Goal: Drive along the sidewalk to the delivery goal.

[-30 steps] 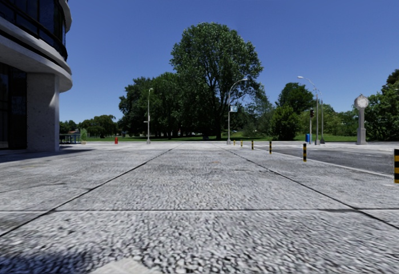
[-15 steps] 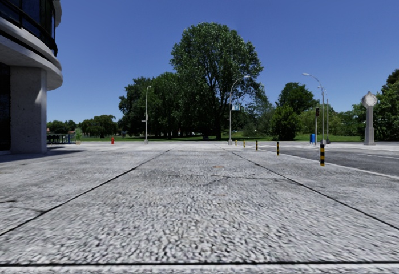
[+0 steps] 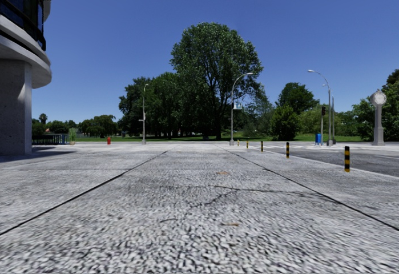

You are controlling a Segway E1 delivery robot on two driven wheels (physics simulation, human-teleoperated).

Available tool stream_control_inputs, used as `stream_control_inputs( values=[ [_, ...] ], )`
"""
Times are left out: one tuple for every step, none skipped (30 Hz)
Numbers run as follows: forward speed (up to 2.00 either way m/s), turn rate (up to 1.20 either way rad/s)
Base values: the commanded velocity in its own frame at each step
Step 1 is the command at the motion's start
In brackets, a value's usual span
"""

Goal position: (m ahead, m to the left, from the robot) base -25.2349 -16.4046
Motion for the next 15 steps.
stream_control_inputs(
  values=[
    [2.00,0.00],
    [2.00,0.00],
    [2.00,0.00],
    [2.00,0.00],
    [2.00,0.00],
    [2.00,0.00],
    [2.00,0.00],
    [2.00,0.00],
    [2.00,0.00],
    [2.00,0.00],
    [2.00,0.00],
    [2.00,0.00],
    [2.00,0.00],
    [2.00,0.00],
    [2.00,0.00]
  ],
)
